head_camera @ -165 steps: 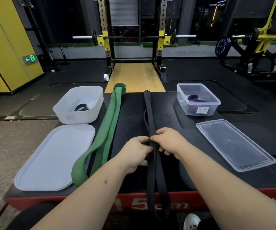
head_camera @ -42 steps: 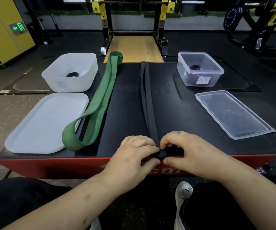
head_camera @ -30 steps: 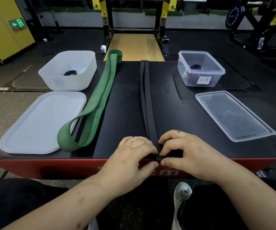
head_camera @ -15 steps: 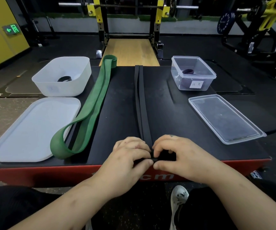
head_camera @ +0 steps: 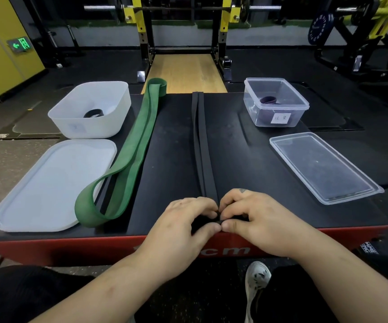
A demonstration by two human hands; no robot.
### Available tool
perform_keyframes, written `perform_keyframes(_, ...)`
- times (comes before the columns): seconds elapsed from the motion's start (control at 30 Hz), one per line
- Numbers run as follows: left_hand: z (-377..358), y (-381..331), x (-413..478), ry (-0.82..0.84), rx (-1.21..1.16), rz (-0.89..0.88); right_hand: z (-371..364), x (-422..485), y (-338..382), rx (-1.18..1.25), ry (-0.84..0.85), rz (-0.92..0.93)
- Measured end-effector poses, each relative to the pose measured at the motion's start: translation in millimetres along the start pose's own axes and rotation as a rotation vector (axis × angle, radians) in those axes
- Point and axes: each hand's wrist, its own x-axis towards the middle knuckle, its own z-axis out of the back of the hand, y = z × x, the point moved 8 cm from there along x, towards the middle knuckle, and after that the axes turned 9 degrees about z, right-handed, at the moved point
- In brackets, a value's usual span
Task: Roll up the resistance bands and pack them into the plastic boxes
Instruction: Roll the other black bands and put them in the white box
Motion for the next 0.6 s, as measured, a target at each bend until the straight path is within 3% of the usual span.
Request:
perform_keyframes(0.2, -3.2, -7.0, 0.2, -0.009, 0.100, -0.163, 0.2, 7.9, -1.4, 0.007, 0.010, -0.036)
perform_keyframes(0.43, -2.4, -0.3, 0.1, -0.068, 0.040, -0.114, 4.6, 2.2, 2.8, 0.024, -0.097, -0.044)
perform_keyframes(0.6, -5.8, -1.8, -7.6, -0.089, 0.028, -0.107, 5.8, -2.8, 5.0, 0.009, -0.080, 0.006)
